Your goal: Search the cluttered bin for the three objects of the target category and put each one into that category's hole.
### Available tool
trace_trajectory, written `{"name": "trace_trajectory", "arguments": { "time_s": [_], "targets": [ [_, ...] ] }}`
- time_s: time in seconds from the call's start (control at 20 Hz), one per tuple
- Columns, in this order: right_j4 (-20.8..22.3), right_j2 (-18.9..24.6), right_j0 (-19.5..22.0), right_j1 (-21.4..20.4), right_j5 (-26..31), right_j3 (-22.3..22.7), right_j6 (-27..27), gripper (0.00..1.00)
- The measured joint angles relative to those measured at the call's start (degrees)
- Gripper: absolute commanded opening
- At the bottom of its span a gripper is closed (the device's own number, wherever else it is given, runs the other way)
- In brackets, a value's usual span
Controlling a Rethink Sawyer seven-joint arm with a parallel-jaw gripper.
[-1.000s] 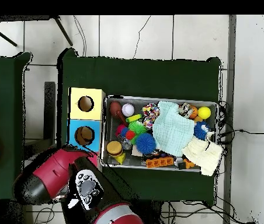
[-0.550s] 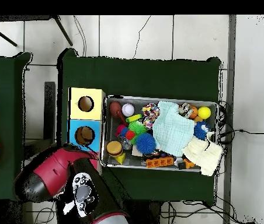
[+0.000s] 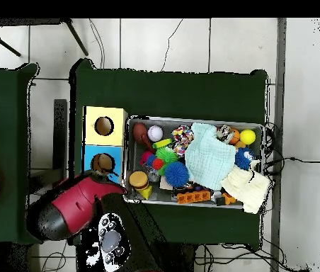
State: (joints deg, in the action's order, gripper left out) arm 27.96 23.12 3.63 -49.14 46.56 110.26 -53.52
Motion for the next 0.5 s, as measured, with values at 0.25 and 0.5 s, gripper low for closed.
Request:
{"name": "trace_trajectory", "arguments": {
  "time_s": [0.25, 0.5],
  "targets": [
    [-0.01, -1.64, -0.59, -0.50, 0.00, -0.36, 0.00, 0.00],
    [-0.01, -3.59, -2.47, -0.40, 0.00, -1.13, 0.00, 0.00]
  ]
}}
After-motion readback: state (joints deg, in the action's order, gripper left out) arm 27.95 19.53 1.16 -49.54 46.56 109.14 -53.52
